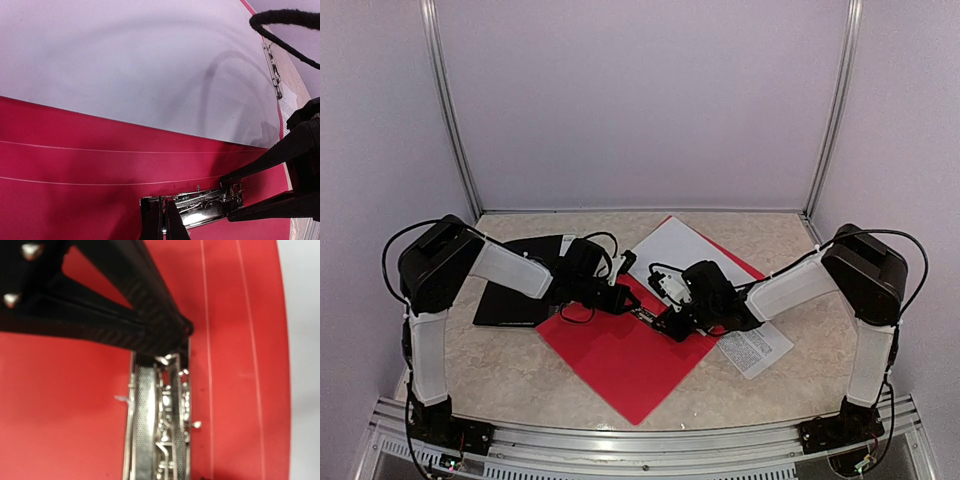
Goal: Put the files into the folder
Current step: Open the spring clip on the folder at the center of the board.
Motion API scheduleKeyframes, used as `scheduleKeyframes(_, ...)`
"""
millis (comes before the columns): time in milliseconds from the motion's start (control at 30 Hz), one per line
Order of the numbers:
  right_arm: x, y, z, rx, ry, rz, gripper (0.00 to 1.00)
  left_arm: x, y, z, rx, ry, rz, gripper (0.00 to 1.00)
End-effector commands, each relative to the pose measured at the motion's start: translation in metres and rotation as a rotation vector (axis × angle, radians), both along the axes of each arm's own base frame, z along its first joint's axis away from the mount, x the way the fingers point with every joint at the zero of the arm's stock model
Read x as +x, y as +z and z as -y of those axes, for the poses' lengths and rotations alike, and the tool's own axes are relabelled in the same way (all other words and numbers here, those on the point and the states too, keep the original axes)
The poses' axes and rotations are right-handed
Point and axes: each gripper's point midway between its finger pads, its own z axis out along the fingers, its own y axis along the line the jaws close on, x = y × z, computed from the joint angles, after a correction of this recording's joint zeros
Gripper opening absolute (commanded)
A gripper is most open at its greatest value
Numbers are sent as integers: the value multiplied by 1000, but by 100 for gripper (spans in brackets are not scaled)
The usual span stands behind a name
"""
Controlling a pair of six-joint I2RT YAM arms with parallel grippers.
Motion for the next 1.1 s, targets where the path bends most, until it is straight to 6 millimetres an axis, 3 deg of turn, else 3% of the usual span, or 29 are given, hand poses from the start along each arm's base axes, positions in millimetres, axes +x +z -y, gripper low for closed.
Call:
scheduleKeyframes(0, -28, -61, 47, -220, -60, -179, 6, -35, -75, -72, 282, 109, -200, 0)
scheduleKeyframes(233, -27, -64, 46, -232, -69, -189, 6, -38, -48, -60, 265, 78, -148, 0)
scheduleKeyframes(433, -27, -55, 41, -204, -52, -182, 7, -33, -19, -36, 214, 41, -113, 0)
scheduleKeyframes(733, -26, -13, 20, -75, 28, -120, 19, -25, 12, 2, 165, 7, -75, 0)
scheduleKeyframes(1067, -34, 46, 23, 81, 16, -49, 30, -32, 47, 30, 110, -52, -18, 5)
